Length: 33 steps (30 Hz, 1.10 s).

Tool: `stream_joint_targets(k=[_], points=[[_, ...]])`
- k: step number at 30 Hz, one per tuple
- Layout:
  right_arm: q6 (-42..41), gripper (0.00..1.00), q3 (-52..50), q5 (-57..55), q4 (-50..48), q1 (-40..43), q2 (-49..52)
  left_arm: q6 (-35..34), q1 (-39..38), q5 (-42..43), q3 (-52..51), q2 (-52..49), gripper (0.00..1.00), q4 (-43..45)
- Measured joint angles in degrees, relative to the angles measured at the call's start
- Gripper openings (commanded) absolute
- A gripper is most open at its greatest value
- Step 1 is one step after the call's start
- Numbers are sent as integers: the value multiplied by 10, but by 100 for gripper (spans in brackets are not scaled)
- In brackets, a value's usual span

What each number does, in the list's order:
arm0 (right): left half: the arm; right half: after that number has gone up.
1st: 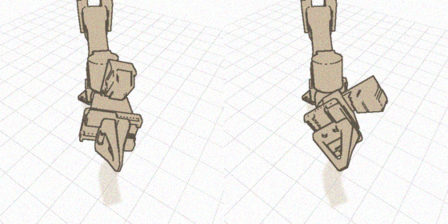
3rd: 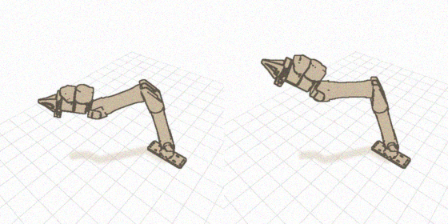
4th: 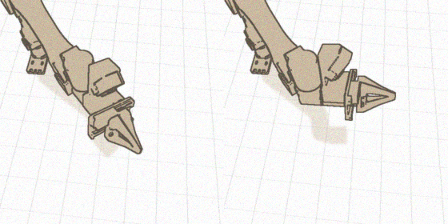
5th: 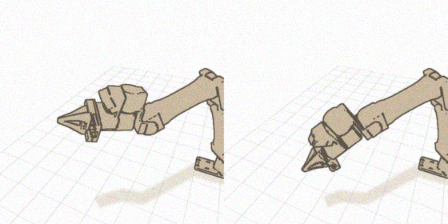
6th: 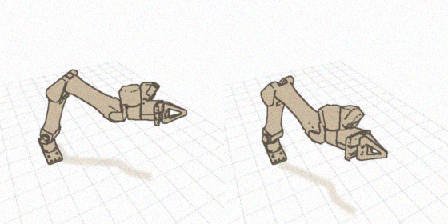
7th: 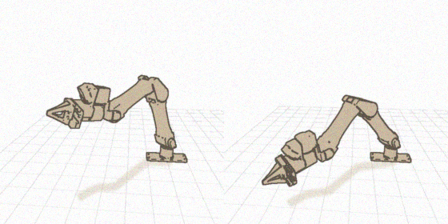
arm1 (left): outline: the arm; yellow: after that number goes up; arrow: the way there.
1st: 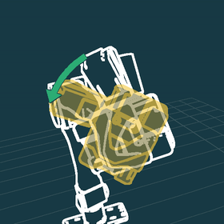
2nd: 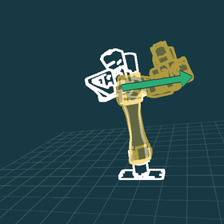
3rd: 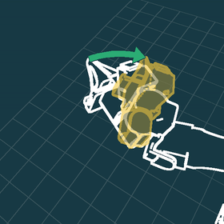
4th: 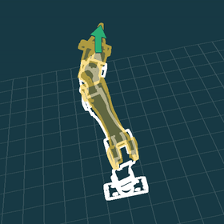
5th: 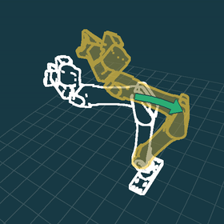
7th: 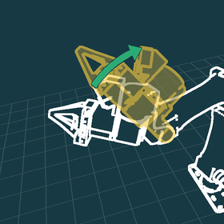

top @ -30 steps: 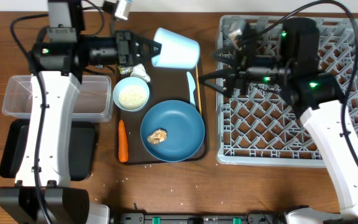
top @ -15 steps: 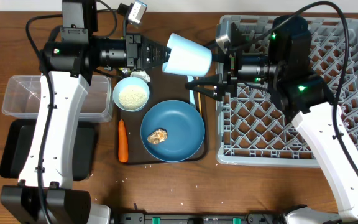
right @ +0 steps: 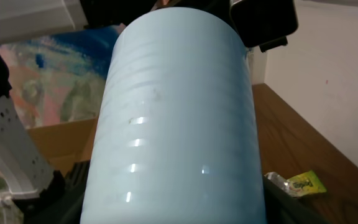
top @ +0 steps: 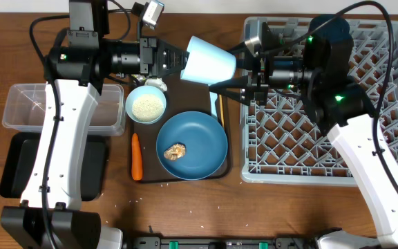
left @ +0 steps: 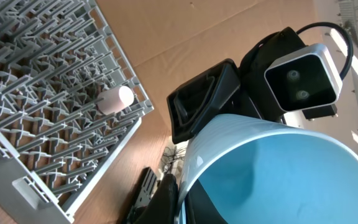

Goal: Sort waste into correct bins and load items into the dishwasher rack
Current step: 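Hand the light blue cup from the left to the right gripper, then place the light blue cup in the rack beside the pink cup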

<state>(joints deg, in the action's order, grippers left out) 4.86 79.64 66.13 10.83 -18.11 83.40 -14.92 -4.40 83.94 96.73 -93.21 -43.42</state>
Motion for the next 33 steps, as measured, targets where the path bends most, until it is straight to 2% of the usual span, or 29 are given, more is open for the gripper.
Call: stream_joint_targets(k=[1, 2, 4, 7, 9, 12, 16, 20, 26, 33], points=[[-3, 53, 0, -2, 0, 0, -1, -1, 0, 0, 0, 0, 14, 0], [-4, 52, 0, -2, 0, 0, -1, -1, 0, 1, 0, 0, 17, 2], [-8, 47, 0, -2, 0, 1, -3, -5, 0, -2, 0, 0, 17, 2], [-20, 47, 0, -2, 0, 8, -6, -6, 0, -3, 0, 0, 17, 4], [-30, 47, 0, -3, -1, 17, -8, -3, 0, -4, 0, 0, 36, 6], [-46, 47, 0, -4, -1, 37, -11, -8, 0, -6, 0, 0, 52, 7], [-72, 47, 0, -6, 14, 75, -15, -12, 3, -13, -1, 0, 53, 15], [-91, 48, 0, -34, 83, 118, -22, -12, 14, -19, -1, 0, 53, 18], [-127, 46, -1, -139, 256, 205, -23, -12, 28, -21, -1, 0, 53, 19], [-157, 50, 11, -290, 468, 290, -24, -12, 28, -34, -1, 0, 53, 21]])
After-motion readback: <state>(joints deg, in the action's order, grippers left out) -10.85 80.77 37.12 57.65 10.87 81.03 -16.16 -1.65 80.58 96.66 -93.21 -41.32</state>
